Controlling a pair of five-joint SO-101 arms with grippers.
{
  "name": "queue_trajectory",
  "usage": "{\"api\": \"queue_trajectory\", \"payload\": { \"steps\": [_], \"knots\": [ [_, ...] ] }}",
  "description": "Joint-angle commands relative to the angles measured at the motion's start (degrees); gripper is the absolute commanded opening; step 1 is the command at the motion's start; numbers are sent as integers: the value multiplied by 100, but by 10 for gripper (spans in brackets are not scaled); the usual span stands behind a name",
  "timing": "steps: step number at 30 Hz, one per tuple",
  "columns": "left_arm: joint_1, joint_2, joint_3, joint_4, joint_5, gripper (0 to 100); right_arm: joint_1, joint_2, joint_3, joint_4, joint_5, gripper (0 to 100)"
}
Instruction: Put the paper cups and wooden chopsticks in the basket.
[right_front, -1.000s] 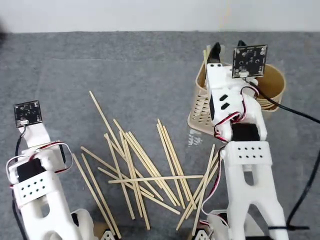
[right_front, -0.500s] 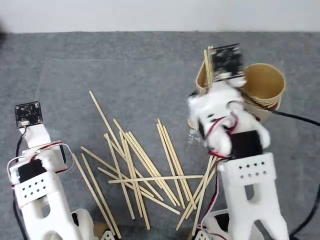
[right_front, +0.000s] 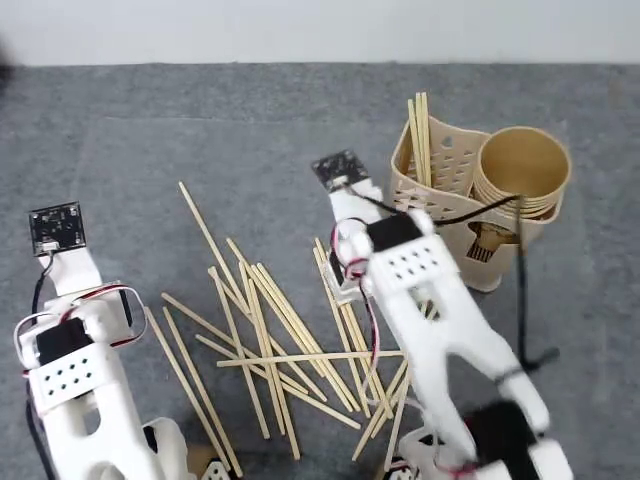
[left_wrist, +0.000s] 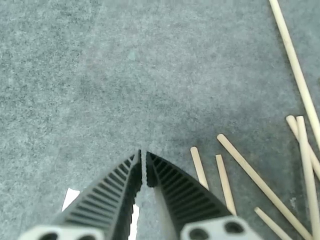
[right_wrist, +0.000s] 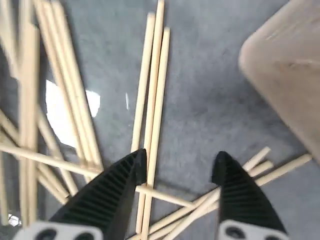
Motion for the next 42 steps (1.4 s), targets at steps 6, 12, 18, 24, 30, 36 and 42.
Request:
{"api": "queue_trajectory", "payload": {
  "steps": [6, 12, 18, 24, 30, 36, 42],
  "knots": [
    [-9, -132, -22, -132, -18, 15, -251, 1103, -369, -813, -62, 237],
    [-9, -132, 4, -149, -26, 15, -470, 1288, -369, -1112, -62, 239],
    [-9, -132, 4, -149, -26, 15, -426, 1719, -369, -1455, -53, 238],
    [-9, -132, 4, -149, -26, 15, -444, 2158, -369, -1569, -18, 204],
    [-9, -132, 4, -149, -35, 15, -549, 2237, -360, -1569, -9, 9],
    [-9, -132, 4, -149, -35, 15, -567, 2202, -404, -1543, -9, 8],
    [-9, -132, 4, -149, -44, 15, -576, 2202, -1143, -1042, -9, 8]
  ]
}}
